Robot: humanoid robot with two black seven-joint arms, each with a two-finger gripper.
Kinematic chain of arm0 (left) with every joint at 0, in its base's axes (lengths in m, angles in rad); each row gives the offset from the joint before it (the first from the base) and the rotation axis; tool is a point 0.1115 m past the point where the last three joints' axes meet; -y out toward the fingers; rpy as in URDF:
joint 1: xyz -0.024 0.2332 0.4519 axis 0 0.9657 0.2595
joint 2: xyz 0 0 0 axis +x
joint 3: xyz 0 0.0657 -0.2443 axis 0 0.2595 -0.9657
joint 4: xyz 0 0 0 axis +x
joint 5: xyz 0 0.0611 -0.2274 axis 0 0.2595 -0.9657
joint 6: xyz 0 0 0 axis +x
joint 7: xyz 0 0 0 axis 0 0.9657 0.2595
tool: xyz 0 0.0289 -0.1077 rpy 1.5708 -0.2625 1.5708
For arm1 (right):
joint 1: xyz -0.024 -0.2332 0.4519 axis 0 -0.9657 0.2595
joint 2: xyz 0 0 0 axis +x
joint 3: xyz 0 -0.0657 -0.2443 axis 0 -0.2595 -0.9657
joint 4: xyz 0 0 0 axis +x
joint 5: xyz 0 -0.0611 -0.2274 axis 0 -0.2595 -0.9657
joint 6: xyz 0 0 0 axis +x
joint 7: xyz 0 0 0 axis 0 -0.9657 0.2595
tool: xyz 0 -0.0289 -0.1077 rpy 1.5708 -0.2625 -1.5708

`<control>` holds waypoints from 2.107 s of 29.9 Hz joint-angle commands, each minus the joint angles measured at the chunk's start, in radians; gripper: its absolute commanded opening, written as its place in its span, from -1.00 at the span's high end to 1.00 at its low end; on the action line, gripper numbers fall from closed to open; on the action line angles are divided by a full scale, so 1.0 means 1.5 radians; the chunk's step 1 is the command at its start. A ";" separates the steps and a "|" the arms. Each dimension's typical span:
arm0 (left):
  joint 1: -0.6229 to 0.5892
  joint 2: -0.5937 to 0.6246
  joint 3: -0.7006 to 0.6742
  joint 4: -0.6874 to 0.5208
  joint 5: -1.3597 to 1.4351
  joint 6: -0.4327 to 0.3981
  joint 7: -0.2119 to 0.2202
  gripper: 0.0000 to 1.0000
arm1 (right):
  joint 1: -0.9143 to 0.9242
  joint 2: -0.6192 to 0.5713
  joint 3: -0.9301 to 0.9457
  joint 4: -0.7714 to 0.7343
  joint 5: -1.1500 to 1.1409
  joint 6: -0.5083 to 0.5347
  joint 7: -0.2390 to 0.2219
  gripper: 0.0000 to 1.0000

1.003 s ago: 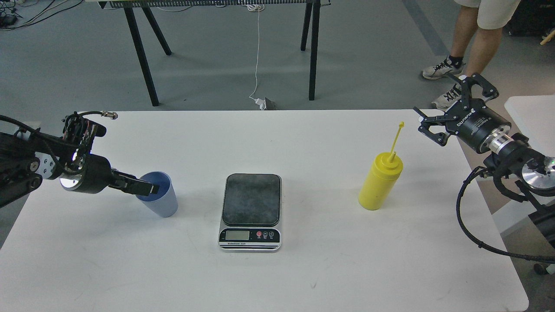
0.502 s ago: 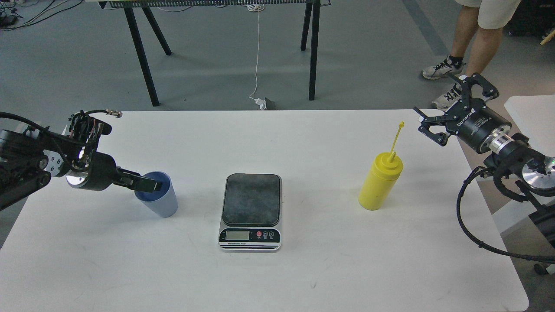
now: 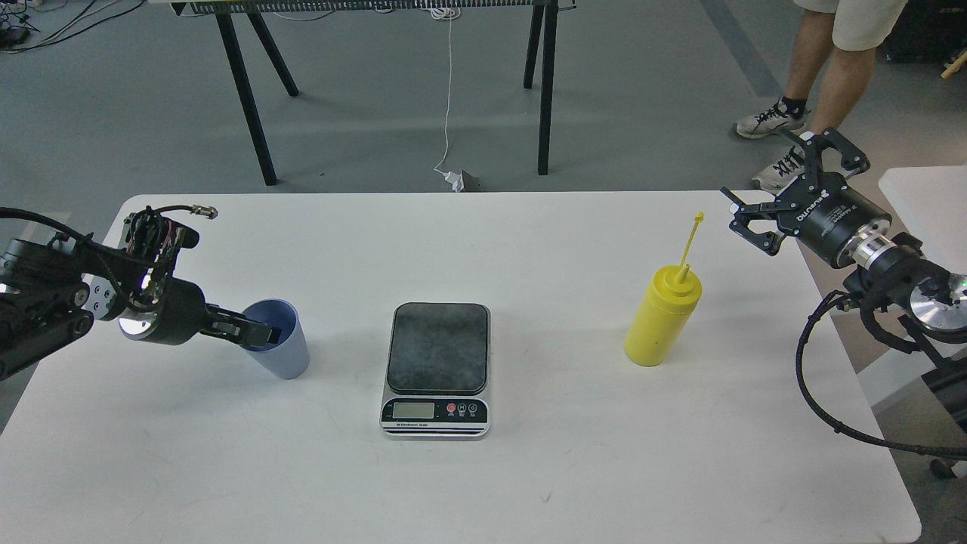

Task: Pour seasoning into cup on scale with both arms
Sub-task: 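Close the left gripper around the blue cup, then lift the blue cup and carry it over the scale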

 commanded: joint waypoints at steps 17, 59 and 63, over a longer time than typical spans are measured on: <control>-0.002 -0.001 0.000 0.000 -0.008 0.000 0.000 0.98 | -0.006 0.000 0.001 0.000 0.000 0.000 0.000 -0.99; -0.125 -0.180 0.026 -0.036 -0.052 0.000 0.000 1.00 | -0.002 0.009 0.008 -0.014 0.000 0.000 0.000 -0.99; -0.123 -0.180 0.026 -0.035 -0.052 0.000 0.000 1.00 | -0.002 0.010 0.009 -0.013 0.000 0.000 0.000 -0.99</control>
